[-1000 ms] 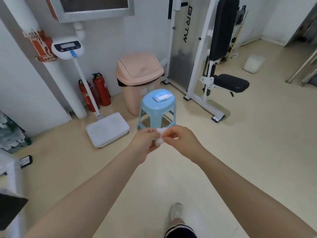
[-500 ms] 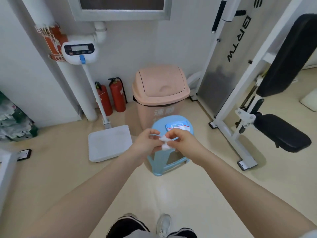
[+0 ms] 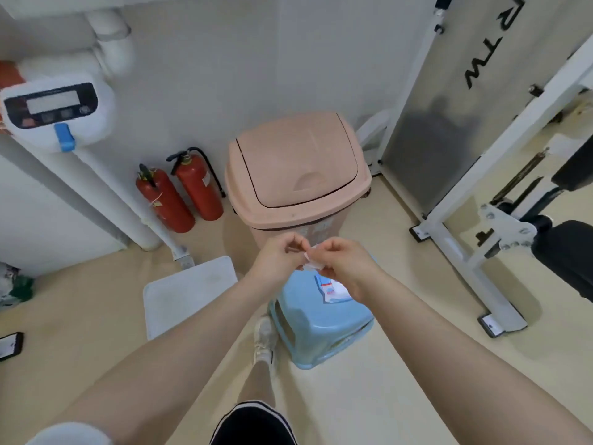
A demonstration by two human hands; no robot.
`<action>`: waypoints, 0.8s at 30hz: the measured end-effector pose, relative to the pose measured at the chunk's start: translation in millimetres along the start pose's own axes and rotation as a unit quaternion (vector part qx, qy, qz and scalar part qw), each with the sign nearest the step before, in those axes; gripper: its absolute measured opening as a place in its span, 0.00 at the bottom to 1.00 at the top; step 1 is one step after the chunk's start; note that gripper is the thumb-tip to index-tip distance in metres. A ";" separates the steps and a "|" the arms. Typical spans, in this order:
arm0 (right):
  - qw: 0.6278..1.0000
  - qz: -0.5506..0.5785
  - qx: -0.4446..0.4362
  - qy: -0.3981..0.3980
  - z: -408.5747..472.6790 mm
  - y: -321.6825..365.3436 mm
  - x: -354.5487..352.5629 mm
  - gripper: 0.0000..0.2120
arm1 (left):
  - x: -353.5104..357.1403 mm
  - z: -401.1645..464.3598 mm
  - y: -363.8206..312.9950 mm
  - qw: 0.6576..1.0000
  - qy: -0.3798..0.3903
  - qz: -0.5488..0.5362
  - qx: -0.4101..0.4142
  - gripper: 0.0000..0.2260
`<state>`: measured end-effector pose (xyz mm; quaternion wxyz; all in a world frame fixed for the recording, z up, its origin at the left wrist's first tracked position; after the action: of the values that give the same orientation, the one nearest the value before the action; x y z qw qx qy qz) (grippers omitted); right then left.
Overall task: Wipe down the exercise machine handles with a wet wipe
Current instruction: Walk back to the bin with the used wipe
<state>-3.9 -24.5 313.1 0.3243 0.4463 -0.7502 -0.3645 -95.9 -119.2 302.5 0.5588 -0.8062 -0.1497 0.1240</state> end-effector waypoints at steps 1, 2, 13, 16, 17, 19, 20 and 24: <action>1.000 -0.006 0.021 -0.018 25.6 2.8 -6.8 0.11 | -12.6 26.1 6.7 0.999 0.030 0.013 -0.014 0.11; 0.998 -0.006 0.042 -0.039 52.4 4.4 -14.3 0.11 | -27.4 52.4 13.7 0.997 0.058 0.031 -0.032 0.11; 0.935 -0.264 0.030 -0.234 293.8 27.8 -70.2 0.11 | -200.8 275.7 85.9 0.737 0.081 0.662 -0.108 0.26; 0.898 -0.398 0.015 -0.188 330.2 28.7 -74.4 0.13 | -216.8 301.2 93.8 0.692 0.014 0.721 0.017 0.21; 0.882 -0.442 0.022 -0.160 339.7 26.4 -76.1 0.13 | -219.3 306.9 97.7 0.665 0.031 0.746 0.020 0.20; 0.850 -0.517 0.035 -0.098 357.0 18.8 -79.2 0.13 | -224.0 313.9 108.7 0.632 0.061 0.773 -0.015 0.23; 0.837 -0.541 0.041 -0.069 365.6 15.5 -79.4 0.12 | -228.1 318.3 110.7 0.627 0.050 0.777 -0.012 0.23; 0.804 -0.584 0.112 0.020 395.2 -6.0 -75.4 0.13 | -238.2 322.1 114.0 0.611 0.069 0.788 -0.027 0.21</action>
<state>-292.5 143.6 88.8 0.0130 0.8402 -0.3771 -0.3895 -422.7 30.9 92.3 0.2325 -0.6342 0.5793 0.4562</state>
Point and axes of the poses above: each hand's wrist, its own z-axis towards the middle knuckle, its own x-axis out of the palm, y = z × x, the point moved 1 cm from there along z, towards the middle knuckle, and after that the axes turned 15 degrees about y, right-handed, at the moved point
